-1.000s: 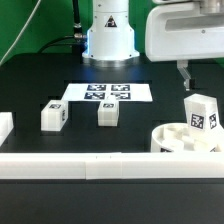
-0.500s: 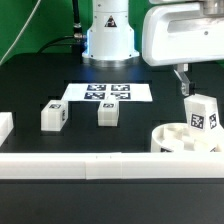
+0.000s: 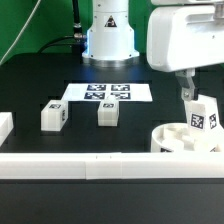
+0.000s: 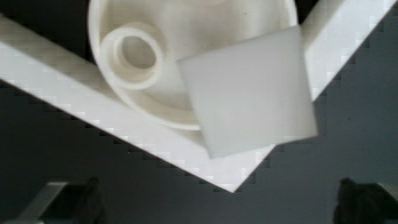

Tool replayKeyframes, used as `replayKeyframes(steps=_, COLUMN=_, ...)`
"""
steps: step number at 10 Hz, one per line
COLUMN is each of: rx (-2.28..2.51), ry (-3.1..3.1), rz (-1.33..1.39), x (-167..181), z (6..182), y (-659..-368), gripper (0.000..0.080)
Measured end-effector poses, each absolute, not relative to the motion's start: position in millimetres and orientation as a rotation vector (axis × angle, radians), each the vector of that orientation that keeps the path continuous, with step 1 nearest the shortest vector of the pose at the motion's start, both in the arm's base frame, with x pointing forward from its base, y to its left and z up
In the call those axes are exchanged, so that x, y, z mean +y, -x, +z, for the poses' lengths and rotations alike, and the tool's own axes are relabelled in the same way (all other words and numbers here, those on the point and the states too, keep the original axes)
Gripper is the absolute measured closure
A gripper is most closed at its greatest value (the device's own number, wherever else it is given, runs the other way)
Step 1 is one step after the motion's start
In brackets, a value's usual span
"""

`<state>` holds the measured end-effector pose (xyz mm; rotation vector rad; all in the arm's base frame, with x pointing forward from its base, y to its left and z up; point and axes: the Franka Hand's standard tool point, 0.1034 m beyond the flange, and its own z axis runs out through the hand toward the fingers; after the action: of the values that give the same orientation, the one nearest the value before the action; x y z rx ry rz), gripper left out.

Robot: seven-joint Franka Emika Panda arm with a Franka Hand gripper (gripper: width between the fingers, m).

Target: Assemble stool

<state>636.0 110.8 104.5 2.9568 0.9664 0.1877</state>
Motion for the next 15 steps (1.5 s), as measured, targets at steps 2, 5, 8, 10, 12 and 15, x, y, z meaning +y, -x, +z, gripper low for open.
replayKeyframes(steps=2, rx=0.968, ry=-2.956, rz=0.183, x=110.5, z=102.8, y=-635.0, gripper=0.0150)
replayKeyframes(steps=5, rx=0.935, ry=-2.972, rz=0.156, x=110.8, z=91.5, y=-626.3, gripper=0.0150)
replayKeyframes(steps=8, rx=0.896, ry=-2.994, rz=0.130, x=116.7, z=81.8, y=-619.3, gripper=0.0150)
replayKeyframes(steps=10, rx=0.878, ry=-3.001, rz=0.119, x=117.0, z=77.4, y=-616.8, gripper=0.0150)
replayKeyframes(steps=12, rx=0.854, ry=-3.010, rz=0.111, x=118.0, z=74.6, y=-615.3, gripper=0.0178)
replayKeyframes(steps=15, rx=0.805, ry=-3.024, rz=0.113, x=117.8, z=74.9, y=-615.7, gripper=0.0462)
